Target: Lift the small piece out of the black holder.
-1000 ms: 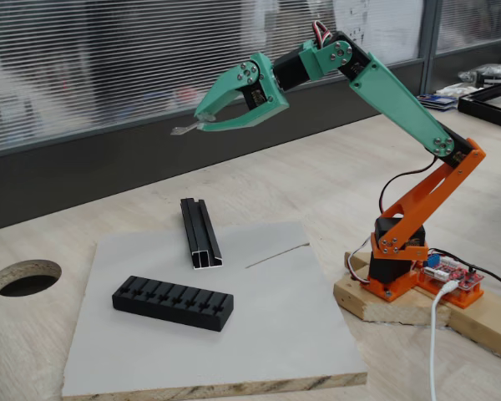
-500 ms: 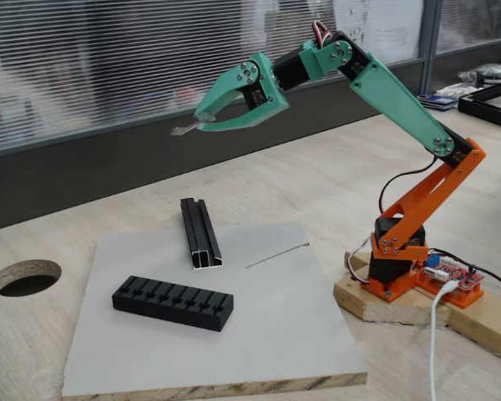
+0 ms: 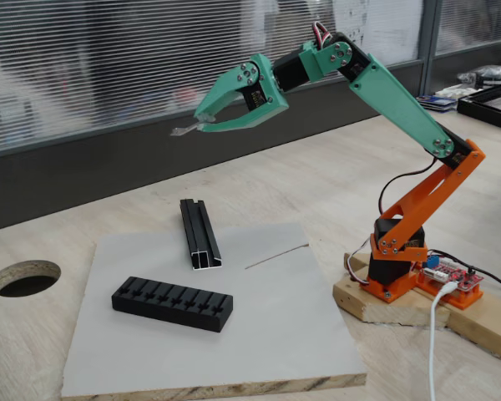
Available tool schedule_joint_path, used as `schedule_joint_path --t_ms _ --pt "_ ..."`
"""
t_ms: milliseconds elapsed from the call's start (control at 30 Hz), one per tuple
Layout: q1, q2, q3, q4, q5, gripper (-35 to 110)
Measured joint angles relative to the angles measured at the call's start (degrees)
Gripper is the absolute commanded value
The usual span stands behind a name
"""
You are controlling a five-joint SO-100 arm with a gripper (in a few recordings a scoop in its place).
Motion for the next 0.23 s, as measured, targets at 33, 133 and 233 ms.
schedule_joint_path --t_ms 33,133,233 --pt "-0.09 0.0 0.0 0.0 0.0 5" --pt "0.26 0.0 0.0 0.0 0.0 5" --pt "0.26 0.0 0.0 0.0 0.0 5"
